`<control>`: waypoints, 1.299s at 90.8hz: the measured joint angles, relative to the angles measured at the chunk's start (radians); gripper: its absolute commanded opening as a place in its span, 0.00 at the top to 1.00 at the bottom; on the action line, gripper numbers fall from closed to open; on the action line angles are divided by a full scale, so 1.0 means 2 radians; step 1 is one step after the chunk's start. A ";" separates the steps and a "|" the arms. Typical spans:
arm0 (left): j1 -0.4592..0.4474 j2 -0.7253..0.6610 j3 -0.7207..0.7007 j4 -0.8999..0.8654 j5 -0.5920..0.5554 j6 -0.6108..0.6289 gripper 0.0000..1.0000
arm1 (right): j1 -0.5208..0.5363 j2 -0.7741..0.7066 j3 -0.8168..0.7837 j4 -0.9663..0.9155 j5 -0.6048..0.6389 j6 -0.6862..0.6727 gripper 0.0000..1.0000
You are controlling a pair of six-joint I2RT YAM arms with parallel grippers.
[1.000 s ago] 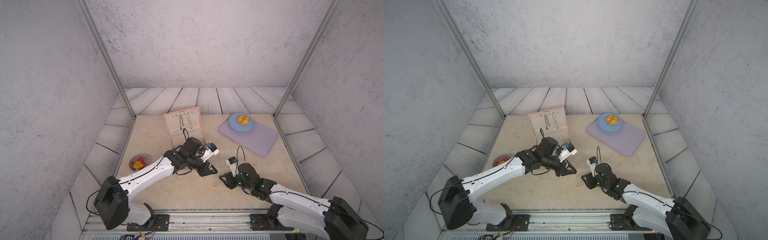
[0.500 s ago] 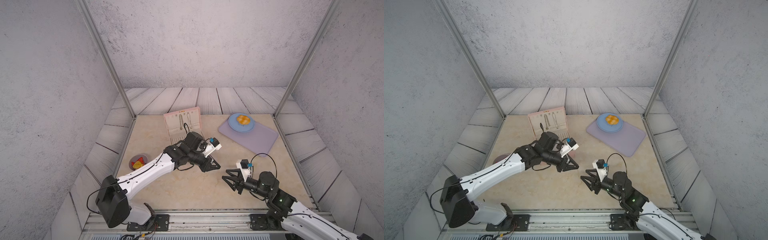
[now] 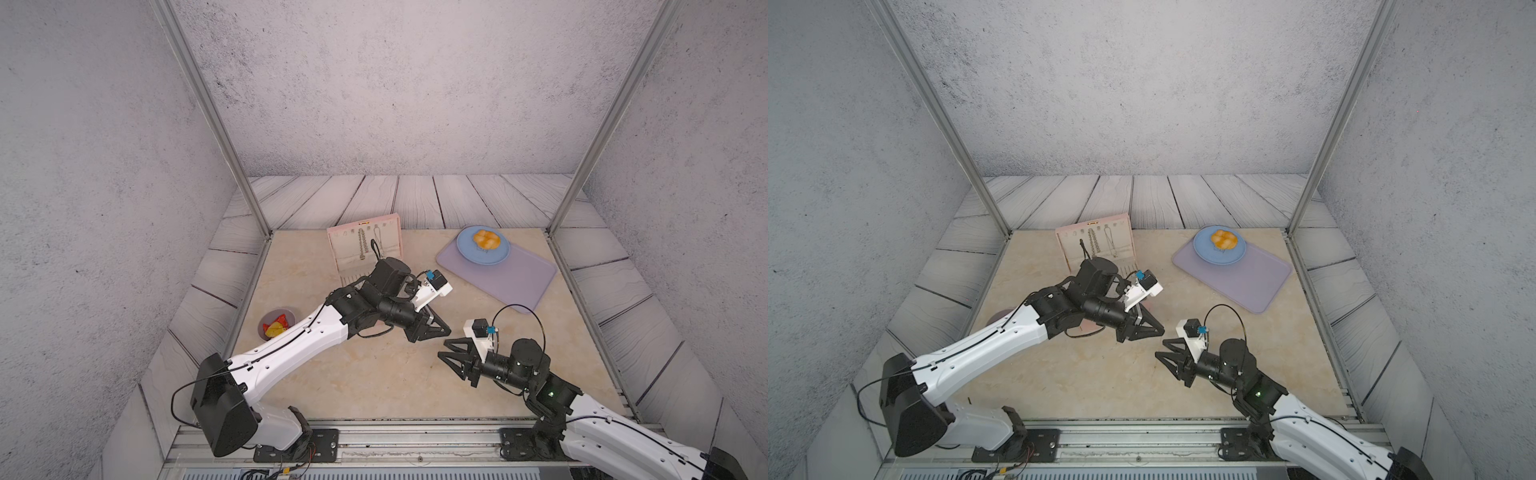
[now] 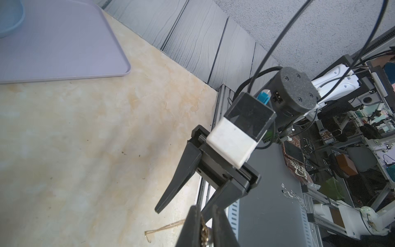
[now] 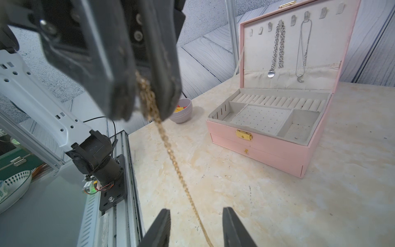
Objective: Put jewelry chain into jewelry box
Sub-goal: Pick up the necklace from the center of the board.
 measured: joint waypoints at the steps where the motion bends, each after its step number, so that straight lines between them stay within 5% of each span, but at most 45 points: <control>1: 0.000 0.000 0.000 0.000 0.000 0.000 0.97 | 0.000 0.000 0.000 0.001 0.000 -0.001 0.61; 69: -0.010 -0.019 0.007 -0.002 -0.012 -0.001 0.98 | 0.000 -0.001 0.000 0.020 0.020 0.006 1.00; 118: 0.003 -0.108 -0.142 0.070 -0.056 -0.038 0.98 | 0.000 -0.041 0.096 -0.151 0.106 -0.059 1.00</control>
